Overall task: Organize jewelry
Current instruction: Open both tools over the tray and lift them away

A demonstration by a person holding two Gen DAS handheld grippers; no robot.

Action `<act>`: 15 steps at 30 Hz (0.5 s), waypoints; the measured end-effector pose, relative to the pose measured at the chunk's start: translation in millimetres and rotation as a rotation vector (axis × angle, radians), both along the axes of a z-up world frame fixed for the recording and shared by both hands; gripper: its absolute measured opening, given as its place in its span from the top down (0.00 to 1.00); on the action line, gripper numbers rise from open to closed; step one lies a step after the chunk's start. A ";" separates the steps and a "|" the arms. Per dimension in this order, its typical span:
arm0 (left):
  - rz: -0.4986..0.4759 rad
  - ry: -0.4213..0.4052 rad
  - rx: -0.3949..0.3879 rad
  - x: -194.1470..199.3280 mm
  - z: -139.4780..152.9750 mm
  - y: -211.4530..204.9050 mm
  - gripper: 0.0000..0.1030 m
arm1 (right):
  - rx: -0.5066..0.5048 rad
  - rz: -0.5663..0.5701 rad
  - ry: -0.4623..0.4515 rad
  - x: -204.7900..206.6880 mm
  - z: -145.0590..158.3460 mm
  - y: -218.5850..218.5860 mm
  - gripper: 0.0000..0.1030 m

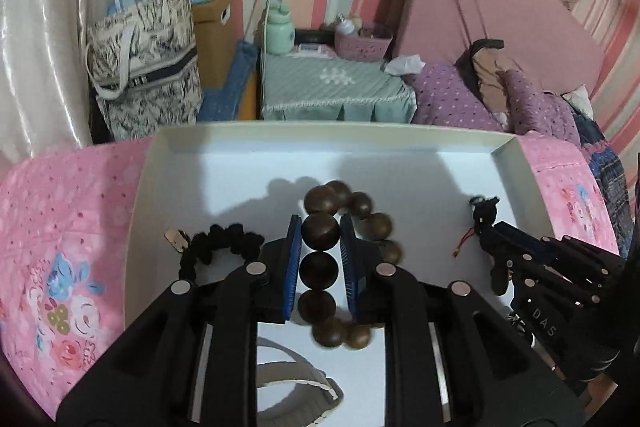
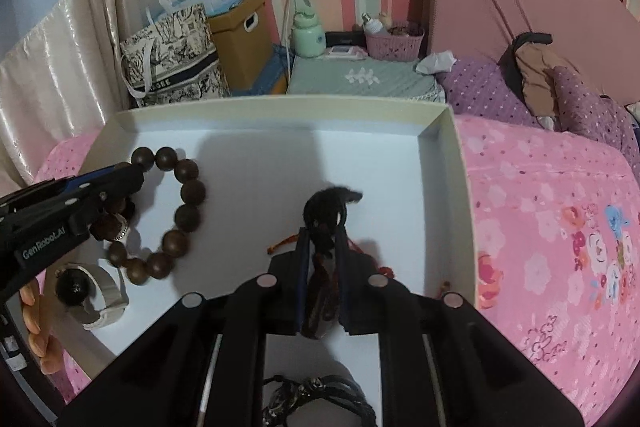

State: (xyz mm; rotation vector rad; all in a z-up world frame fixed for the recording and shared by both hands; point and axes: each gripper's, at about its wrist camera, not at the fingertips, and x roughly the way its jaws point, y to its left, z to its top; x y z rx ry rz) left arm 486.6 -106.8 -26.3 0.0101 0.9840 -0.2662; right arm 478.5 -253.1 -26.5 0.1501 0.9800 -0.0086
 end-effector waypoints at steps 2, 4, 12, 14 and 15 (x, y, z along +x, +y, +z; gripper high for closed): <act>0.007 0.021 0.002 0.6 -4.9 2.5 0.83 | -0.004 -0.006 0.008 1.0 -2.5 -0.5 0.86; 0.012 0.027 0.023 -0.2 -5.8 2.9 0.82 | 0.004 -0.008 0.019 0.3 -3.9 -2.8 0.85; -0.011 -0.019 -0.022 -26.1 38.5 4.7 0.45 | 0.042 -0.054 -0.041 -22.7 33.7 -19.1 0.40; -0.027 -0.068 -0.002 -46.4 64.9 10.2 0.31 | 0.028 -0.064 -0.080 -38.8 51.7 -21.8 0.37; -0.029 -0.089 0.001 -54.0 73.8 12.3 0.20 | 0.009 -0.070 -0.103 -49.3 60.7 -21.9 0.27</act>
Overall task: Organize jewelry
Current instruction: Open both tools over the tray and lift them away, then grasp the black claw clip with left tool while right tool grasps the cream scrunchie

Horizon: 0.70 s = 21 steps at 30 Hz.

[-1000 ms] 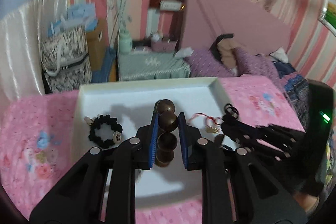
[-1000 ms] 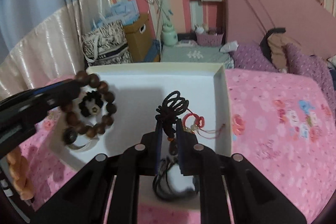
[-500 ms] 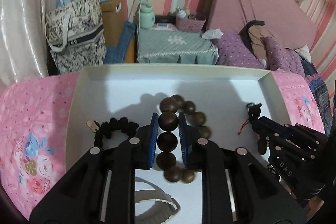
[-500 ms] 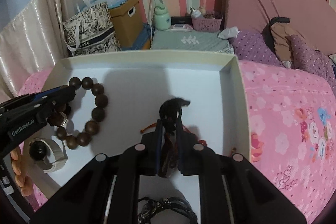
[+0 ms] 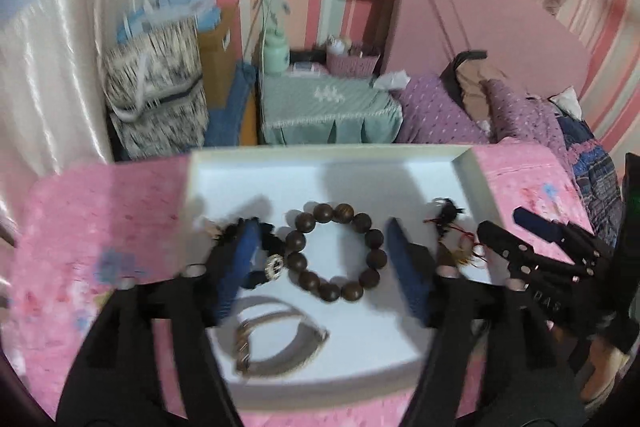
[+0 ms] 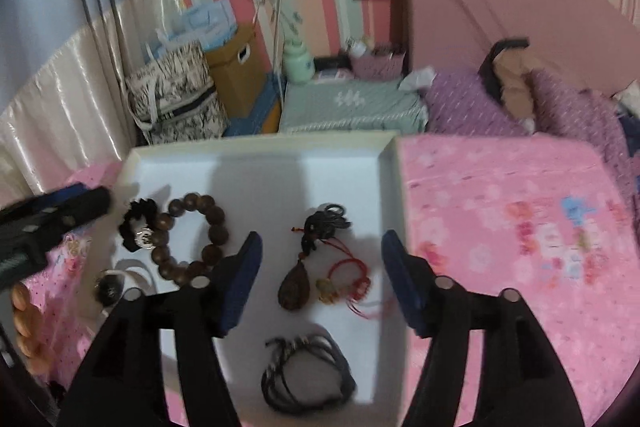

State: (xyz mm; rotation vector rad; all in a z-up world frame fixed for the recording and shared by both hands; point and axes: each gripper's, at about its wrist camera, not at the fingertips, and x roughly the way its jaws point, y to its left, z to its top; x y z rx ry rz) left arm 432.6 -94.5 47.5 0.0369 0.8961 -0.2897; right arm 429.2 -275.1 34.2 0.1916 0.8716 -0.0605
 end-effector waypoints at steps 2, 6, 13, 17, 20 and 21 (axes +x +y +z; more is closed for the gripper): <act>0.021 -0.081 0.020 -29.0 25.6 14.0 0.04 | -0.050 -0.026 -0.046 -24.1 16.7 0.3 0.14; 0.027 -0.139 0.075 -75.6 48.6 34.5 0.03 | -0.111 -0.043 -0.095 -69.1 35.7 2.6 0.07; 0.049 -0.182 0.108 -163.5 58.0 84.7 0.03 | -0.159 -0.076 -0.125 -144.3 45.1 15.6 0.02; 0.066 -0.150 0.067 -195.1 55.7 112.5 0.03 | -0.212 -0.079 -0.118 -180.3 47.8 29.5 0.02; 0.095 -0.132 0.037 -213.4 52.0 129.1 0.03 | -0.217 -0.075 -0.140 -205.3 50.2 36.6 0.02; 0.102 -0.137 0.040 -221.8 50.9 133.6 0.03 | -0.210 -0.073 -0.149 -213.1 50.7 37.4 0.02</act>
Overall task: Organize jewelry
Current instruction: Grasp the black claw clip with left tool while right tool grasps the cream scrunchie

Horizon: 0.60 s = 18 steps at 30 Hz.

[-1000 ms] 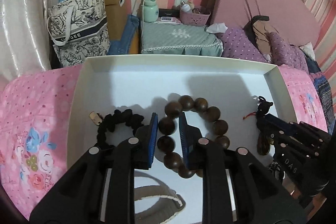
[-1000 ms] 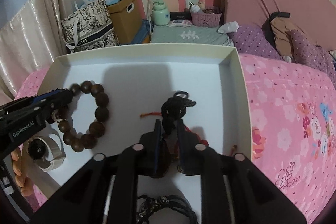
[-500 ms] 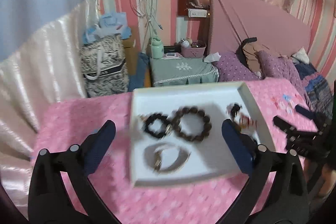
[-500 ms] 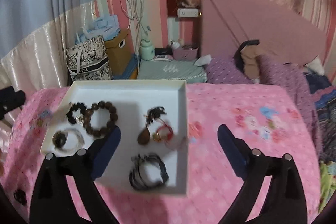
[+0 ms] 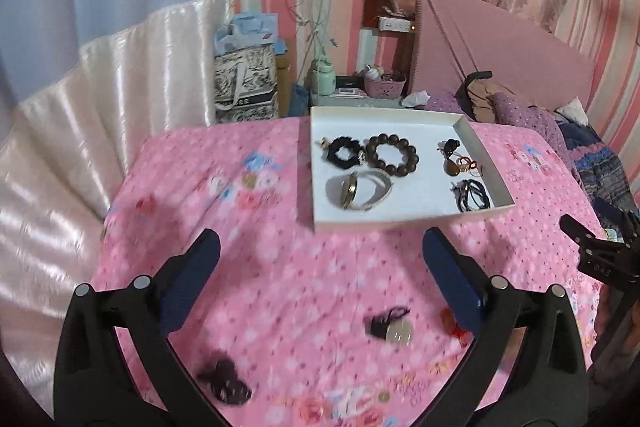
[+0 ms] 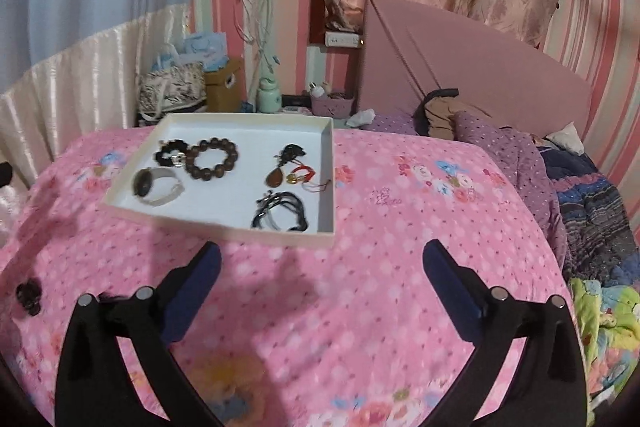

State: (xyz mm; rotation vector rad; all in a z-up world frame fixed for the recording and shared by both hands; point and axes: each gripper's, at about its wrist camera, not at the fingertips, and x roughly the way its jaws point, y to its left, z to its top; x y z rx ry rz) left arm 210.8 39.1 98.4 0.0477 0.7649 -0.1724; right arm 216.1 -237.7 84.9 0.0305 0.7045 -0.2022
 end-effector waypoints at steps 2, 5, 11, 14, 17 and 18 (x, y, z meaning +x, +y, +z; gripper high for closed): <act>0.002 -0.015 0.007 -14.1 -1.6 5.2 0.03 | 0.014 0.007 -0.013 -16.1 0.9 4.7 0.02; 0.004 -0.029 0.013 -35.2 -3.7 14.1 0.03 | 0.014 0.031 -0.015 -30.3 -1.1 13.5 0.02; 0.020 -0.033 0.054 -57.1 -18.8 23.4 0.03 | -0.015 0.034 0.007 -46.9 -14.4 31.4 0.02; 0.027 -0.040 0.093 -65.3 -32.5 27.1 0.03 | -0.021 0.018 0.021 -54.3 -28.3 35.3 0.02; 0.026 -0.017 0.100 -71.5 -51.9 33.9 0.03 | -0.017 0.001 0.044 -60.3 -46.1 35.2 0.02; 0.027 -0.011 0.096 -73.0 -58.0 36.8 0.03 | -0.010 -0.004 0.057 -62.5 -54.0 34.3 0.02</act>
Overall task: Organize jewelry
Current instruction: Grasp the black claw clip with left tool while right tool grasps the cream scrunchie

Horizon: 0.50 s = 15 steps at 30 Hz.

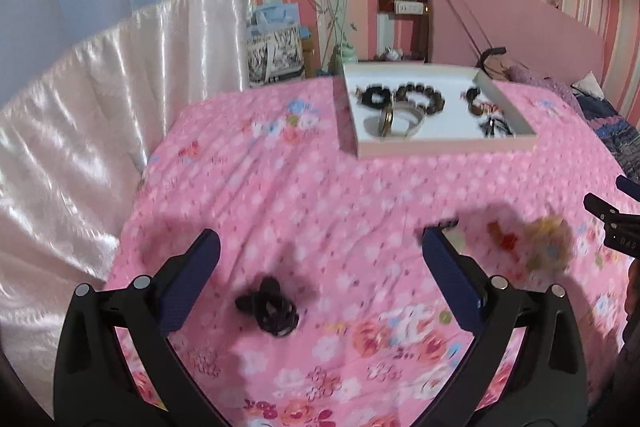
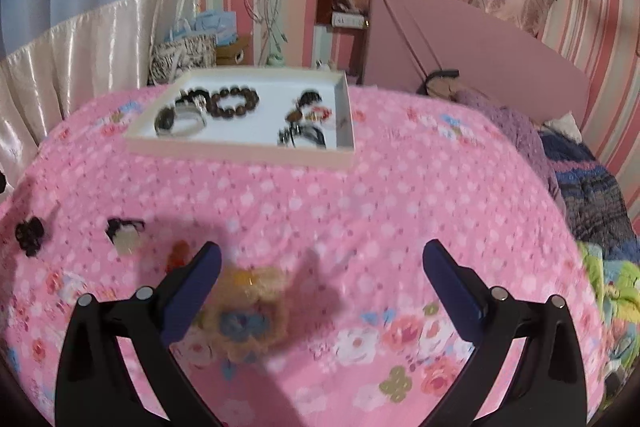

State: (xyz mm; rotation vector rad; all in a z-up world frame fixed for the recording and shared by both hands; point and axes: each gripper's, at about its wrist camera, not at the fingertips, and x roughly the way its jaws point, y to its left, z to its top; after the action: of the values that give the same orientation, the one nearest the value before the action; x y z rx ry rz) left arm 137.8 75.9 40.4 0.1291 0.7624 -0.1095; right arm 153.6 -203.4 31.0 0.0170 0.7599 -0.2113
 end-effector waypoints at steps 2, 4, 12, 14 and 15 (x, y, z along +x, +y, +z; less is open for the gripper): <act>0.013 0.010 -0.015 -2.0 -15.4 8.7 0.03 | 0.012 -0.016 0.017 -3.9 -14.4 -2.0 0.03; 0.033 0.027 -0.026 -1.0 -29.0 16.4 0.03 | 0.012 -0.030 0.039 -6.1 -28.9 -2.9 0.03; 0.115 0.086 -0.045 6.9 -71.6 40.0 0.07 | -0.021 -0.041 0.071 -10.3 -52.9 -0.7 0.03; 0.117 0.107 -0.066 10.1 -78.3 42.7 0.09 | -0.026 -0.031 0.078 -8.1 -56.6 1.0 0.07; 0.114 0.112 -0.076 11.4 -80.7 42.9 0.10 | -0.028 -0.026 0.083 -7.0 -58.5 2.1 0.13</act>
State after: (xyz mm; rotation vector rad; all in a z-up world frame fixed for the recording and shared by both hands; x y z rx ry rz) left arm 149.2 118.8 -40.3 0.0068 0.8745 -0.0375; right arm 146.6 -201.3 -27.6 -0.0086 0.8400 -0.2491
